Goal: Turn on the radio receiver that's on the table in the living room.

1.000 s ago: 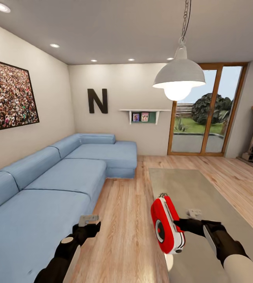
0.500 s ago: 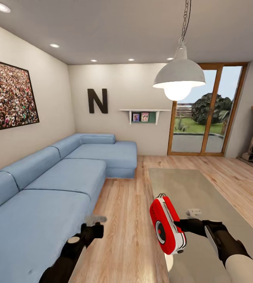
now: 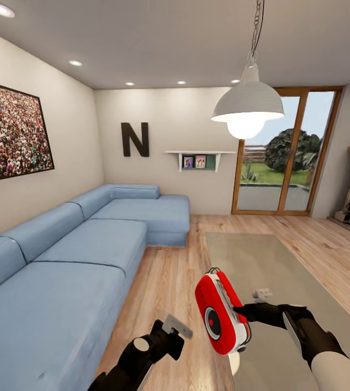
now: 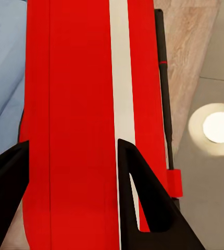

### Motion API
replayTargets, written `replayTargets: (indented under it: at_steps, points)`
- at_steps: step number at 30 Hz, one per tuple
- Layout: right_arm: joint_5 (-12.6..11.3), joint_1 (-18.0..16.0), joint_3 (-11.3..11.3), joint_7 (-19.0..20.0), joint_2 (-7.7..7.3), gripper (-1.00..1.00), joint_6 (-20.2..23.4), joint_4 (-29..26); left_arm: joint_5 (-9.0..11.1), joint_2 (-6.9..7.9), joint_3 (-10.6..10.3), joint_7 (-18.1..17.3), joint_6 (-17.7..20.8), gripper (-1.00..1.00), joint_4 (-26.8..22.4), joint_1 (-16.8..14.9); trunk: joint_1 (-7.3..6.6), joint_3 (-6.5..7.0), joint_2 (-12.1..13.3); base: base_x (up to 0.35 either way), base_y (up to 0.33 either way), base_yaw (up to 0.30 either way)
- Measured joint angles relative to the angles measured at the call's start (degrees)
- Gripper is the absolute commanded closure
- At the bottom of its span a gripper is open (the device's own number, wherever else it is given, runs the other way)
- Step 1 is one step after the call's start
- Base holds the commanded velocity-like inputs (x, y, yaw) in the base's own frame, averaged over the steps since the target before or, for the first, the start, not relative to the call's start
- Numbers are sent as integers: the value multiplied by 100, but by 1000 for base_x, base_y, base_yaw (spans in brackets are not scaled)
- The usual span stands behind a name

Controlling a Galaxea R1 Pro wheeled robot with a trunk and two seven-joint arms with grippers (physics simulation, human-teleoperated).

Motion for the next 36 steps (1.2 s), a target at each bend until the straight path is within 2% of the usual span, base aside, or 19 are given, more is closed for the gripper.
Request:
replayTargets:
  at_steps: [5, 7, 8, 12, 16, 18, 21, 27, 29, 30, 33, 36]
  points:
    - [-21, 1, 49, 178, 1, 100, 11, 31, -7, -23, -63, -45, 22, 100, -23, 0, 0, 0, 0, 0, 0, 0]
    - [-22, 1, 275, 227, 1, 100, 11, 46, -16, -25, -67, -46, 26, 100, -48, 0, 0, 0, 0, 0, 0, 0]
    - [-57, 2, 526, 245, 3, 100, 26, 52, -23, -32, -69, -43, 30, 100, -84, 0, 0, 0, 0, 0, 0, 0]
    - [-57, 0, 721, 277, 0, 100, 6, 53, -43, -45, -57, -33, 27, 100, -113, -5, 0, 0, 0, 0, 0, 0]
    - [-91, 1, 765, 476, 1, 100, 31, 53, -45, -46, -47, -31, 20, 100, -118, -8, 0, 0, 0, 0, 0, 0]
    - [-108, 3, 761, 1061, 3, 100, 52, 54, -34, -57, -63, -113, 21, 100, -116, -9, 0, 0, 0, 0, 0, 0]
    - [-95, 2, 727, 1447, 1, 100, 37, 60, -38, -63, -68, -360, 24, 100, -116, -9, 0, 0, 0, 0, 0, 0]
    - [-81, 0, 713, 1586, 0, 100, 8, 61, -54, -139, -81, -506, 29, 100, -60, -8, 0, 0, 0, 0, 0, 0]
    - [-78, 0, 707, 1592, 0, 100, 5, 61, -82, -122, -109, -558, 39, 100, -40, -8, 0, 0, 0, 0, 0, 0]
    - [-74, 0, 708, 1598, 0, 100, 5, 61, -162, -110, -116, -579, 40, 100, -12, -8, 0, 0, 0, 0, 0, 0]
    - [-72, 0, 714, 1596, 0, 100, 4, 61, -729, -123, -115, -609, 64, 100, 97, -8, 0, 0, 0, 0, 0, 0]
    - [-77, 0, 709, 1595, 0, 100, 4, 61, -948, -98, -100, -619, 249, 100, 124, -8, 0, 0, 0, 0, 0, 0]
